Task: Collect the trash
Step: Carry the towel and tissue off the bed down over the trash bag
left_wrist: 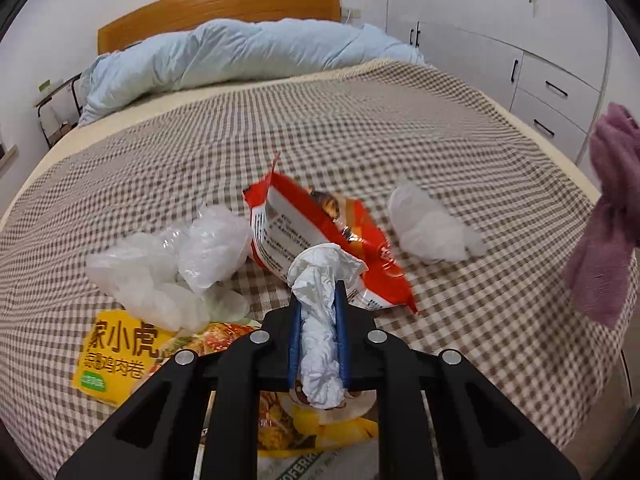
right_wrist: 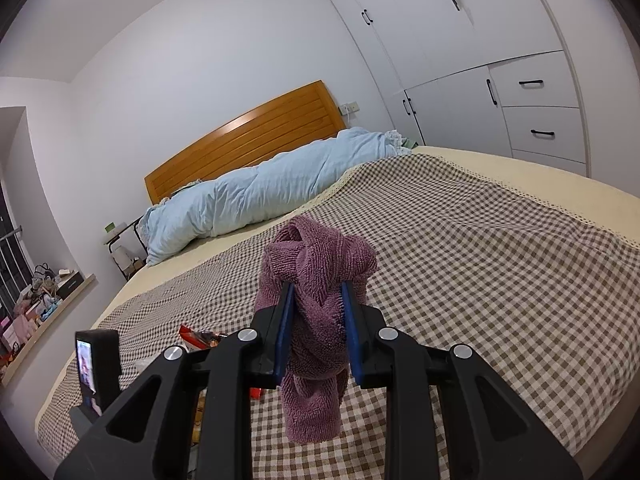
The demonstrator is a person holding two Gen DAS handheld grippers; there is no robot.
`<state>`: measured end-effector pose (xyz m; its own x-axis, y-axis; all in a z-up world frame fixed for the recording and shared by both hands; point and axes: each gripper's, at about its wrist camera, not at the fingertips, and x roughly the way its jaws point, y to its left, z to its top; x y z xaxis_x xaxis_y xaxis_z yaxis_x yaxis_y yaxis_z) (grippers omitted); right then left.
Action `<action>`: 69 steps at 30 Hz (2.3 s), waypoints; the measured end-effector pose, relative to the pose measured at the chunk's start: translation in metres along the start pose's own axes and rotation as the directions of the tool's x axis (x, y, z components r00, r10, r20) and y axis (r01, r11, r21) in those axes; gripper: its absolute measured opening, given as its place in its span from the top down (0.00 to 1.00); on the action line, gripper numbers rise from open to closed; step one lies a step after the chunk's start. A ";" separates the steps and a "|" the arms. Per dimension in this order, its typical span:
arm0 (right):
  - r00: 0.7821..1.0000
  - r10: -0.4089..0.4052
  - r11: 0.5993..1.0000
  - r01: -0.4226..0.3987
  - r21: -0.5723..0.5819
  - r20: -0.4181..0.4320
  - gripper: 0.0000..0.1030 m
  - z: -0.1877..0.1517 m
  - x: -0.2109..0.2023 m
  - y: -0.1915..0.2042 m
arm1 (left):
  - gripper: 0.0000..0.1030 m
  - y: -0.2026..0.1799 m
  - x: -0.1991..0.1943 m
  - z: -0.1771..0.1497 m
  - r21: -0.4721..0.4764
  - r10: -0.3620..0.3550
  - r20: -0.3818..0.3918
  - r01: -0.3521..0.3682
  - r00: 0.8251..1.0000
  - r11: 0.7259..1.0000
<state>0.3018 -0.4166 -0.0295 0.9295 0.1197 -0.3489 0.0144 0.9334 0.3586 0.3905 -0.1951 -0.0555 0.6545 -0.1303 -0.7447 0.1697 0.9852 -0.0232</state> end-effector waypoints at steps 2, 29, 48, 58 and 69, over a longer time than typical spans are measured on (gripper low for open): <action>1.000 0.006 1.000 -0.006 -0.001 -0.001 0.77 0.000 0.000 0.000 | 0.88 -0.002 -0.008 0.000 0.003 -0.003 0.014 0.003 1.000 1.000; 0.998 0.061 0.991 -0.058 -0.117 0.024 0.77 -0.013 -0.066 0.030 | 0.88 0.002 -0.134 -0.025 -0.010 -0.104 0.176 0.107 0.979 0.994; 0.996 0.090 0.985 -0.090 -0.146 -0.007 0.77 -0.045 -0.128 0.055 | 0.88 0.005 -0.215 -0.073 0.010 -0.131 0.235 0.133 0.963 0.991; 0.994 0.104 0.980 -0.107 -0.166 -0.027 0.77 -0.062 -0.156 0.063 | 0.88 0.004 -0.242 -0.104 0.029 -0.143 0.243 0.140 0.959 0.990; 0.994 0.103 0.975 -0.107 -0.195 -0.031 0.77 -0.076 -0.182 0.067 | 0.88 0.008 -0.266 -0.139 0.034 -0.171 0.260 0.168 0.950 0.985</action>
<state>0.1056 -0.3507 -0.0076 0.9140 0.2257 -0.3372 -0.1575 0.9632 0.2177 0.1155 -0.1368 0.0491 0.7845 -0.3214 -0.5304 0.3024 0.9449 -0.1252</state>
